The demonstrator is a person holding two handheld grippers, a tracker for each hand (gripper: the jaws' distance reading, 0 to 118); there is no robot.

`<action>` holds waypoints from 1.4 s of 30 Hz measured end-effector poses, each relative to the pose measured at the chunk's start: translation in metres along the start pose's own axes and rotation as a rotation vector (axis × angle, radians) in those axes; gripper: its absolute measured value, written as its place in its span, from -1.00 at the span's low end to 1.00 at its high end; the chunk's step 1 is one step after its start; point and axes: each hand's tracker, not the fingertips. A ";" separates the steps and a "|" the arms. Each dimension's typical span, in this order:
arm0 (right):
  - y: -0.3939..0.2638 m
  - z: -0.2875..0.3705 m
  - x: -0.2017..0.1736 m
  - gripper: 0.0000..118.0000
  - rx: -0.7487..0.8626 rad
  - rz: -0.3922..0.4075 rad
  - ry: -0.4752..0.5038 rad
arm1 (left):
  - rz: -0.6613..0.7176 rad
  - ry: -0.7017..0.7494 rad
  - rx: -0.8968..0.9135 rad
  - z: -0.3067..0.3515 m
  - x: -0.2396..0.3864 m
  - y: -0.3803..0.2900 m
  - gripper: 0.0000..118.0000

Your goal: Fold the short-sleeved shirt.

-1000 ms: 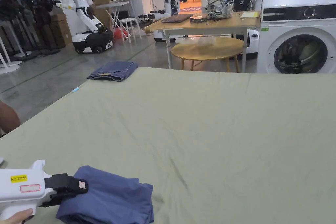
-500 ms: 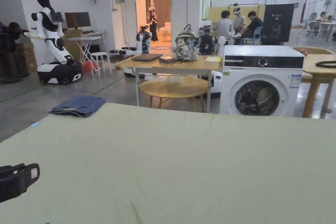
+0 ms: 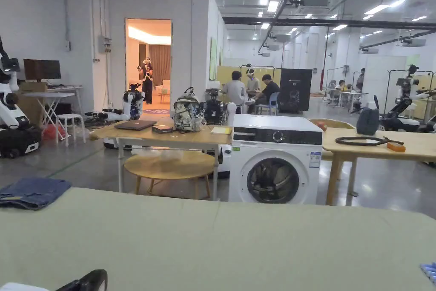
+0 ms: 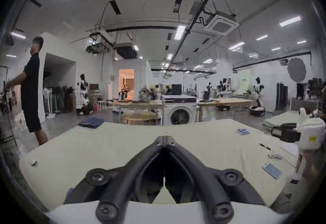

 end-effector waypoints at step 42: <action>0.008 0.022 -0.021 0.77 0.104 -0.030 -0.074 | 0.007 0.061 0.022 0.011 0.009 0.003 0.37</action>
